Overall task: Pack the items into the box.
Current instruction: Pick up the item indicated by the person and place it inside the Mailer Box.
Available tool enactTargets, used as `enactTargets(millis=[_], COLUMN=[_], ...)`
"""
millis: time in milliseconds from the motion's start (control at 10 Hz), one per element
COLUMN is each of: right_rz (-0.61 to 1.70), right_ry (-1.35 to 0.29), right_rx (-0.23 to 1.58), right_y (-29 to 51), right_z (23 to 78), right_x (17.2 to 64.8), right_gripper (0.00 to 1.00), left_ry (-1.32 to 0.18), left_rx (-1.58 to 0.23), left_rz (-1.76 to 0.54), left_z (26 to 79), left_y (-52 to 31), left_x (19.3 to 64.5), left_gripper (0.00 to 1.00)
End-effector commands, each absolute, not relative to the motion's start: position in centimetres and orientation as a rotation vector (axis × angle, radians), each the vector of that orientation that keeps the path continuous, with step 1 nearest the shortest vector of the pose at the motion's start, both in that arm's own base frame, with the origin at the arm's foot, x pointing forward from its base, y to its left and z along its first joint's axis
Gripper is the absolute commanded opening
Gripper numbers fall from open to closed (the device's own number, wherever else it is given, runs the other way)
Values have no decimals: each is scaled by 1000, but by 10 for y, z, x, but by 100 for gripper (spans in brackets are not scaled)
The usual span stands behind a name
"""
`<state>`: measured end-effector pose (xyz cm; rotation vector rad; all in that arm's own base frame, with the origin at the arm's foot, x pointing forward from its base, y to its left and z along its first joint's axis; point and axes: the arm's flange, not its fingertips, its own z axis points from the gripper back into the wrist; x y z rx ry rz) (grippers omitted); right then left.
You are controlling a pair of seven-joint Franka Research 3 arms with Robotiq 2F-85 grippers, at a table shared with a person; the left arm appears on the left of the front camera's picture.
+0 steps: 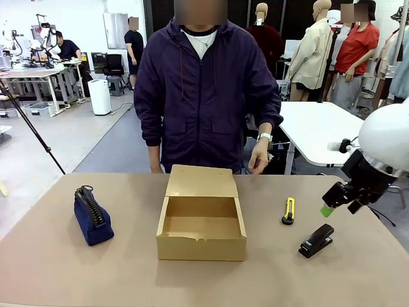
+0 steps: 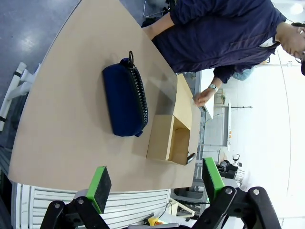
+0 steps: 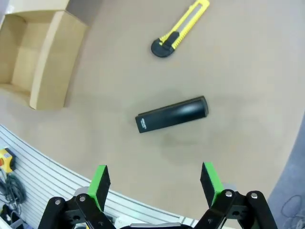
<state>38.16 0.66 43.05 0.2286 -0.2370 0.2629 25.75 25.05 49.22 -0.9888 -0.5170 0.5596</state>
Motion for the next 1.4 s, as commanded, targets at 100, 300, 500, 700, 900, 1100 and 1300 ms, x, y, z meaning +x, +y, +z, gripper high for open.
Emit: enactTargets(millis=[100, 300, 500, 700, 900, 1100, 1300], right_rz=[263, 280, 251, 244, 255, 520, 1110], right_ry=[-237, -145, -86, -67, -62, -74, -2], right_rx=[229, 133, 88, 81, 89, 214, 252], right_y=[7, 17, 24, 23, 25, 31, 37], right_z=[431, 406, 382, 372, 369, 372, 381], right_x=[382, 405, 421, 423, 424, 426, 424], right_gripper=[100, 100, 100, 100, 100, 100, 100], left_ry=[-537, -537, -537, -537, -537, -537, -537], left_rx=[-1002, -1002, -1002, -1002, -1002, -1002, -1002], left_rz=[543, 543, 543, 543, 543, 543, 543], left_z=[492, 492, 492, 492, 492, 492, 492], left_y=[252, 252, 252, 252, 252, 252, 252], left_x=[257, 257, 257, 257, 257, 257, 257], left_gripper=[100, 100, 100, 100, 100, 100, 100])
